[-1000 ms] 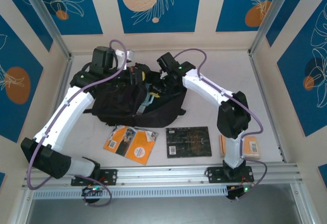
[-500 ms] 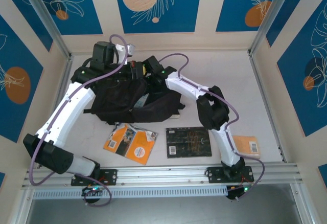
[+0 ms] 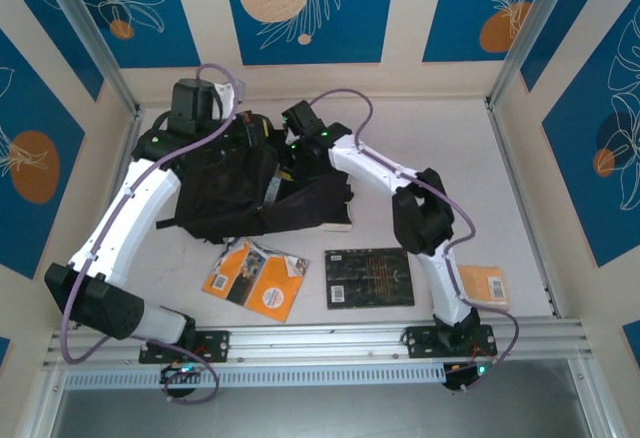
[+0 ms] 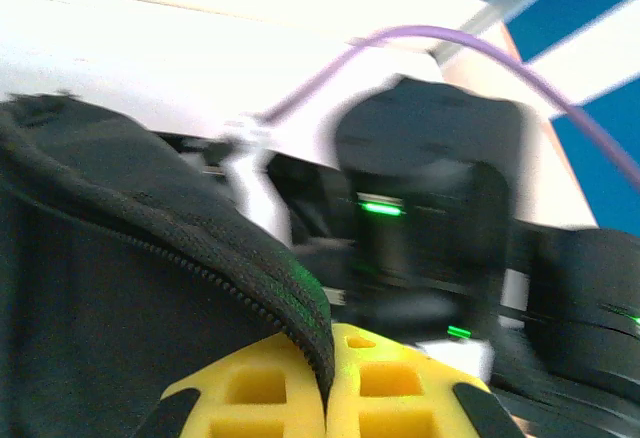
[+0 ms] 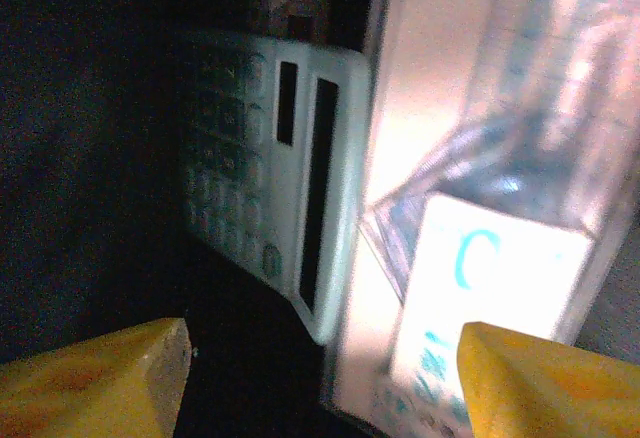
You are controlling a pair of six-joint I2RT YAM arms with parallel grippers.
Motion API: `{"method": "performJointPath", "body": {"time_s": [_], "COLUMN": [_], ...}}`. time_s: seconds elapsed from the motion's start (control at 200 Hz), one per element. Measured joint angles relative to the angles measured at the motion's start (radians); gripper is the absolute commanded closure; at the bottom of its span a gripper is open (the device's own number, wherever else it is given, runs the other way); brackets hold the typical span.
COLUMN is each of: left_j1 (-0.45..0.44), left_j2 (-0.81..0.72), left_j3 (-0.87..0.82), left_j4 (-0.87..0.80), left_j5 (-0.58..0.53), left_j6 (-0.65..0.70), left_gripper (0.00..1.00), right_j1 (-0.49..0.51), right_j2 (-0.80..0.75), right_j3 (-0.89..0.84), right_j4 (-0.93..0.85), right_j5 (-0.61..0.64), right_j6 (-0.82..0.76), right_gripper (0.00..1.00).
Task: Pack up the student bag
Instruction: Place the calculator in the student bag, then close the student bag at the center of the table.
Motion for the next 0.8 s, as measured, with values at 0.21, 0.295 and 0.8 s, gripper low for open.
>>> {"method": "performJointPath", "body": {"time_s": [0.21,0.295,0.8], "left_j1": [0.089,0.106,0.037], "left_j2": [-0.018,0.0,0.163], "left_j3": [-0.024,-0.023,-0.067], "left_j4": [0.002,0.005,0.09], "left_j5": [-0.086,-0.089,-0.008], "left_j6": [-0.058,-0.073,-0.087], "left_gripper": [1.0,1.0,1.0], "right_j1": [-0.022,-0.024,-0.094], "right_j2": [-0.265,-0.34,-0.724], "right_j3": [-0.146,-0.168,-0.615], "right_j4": [-0.006,-0.023,-0.398], "right_j5": [0.094,0.15,0.589], "right_j6": [-0.121,-0.161,-0.029], "right_gripper": [0.24,0.26,0.3]}}
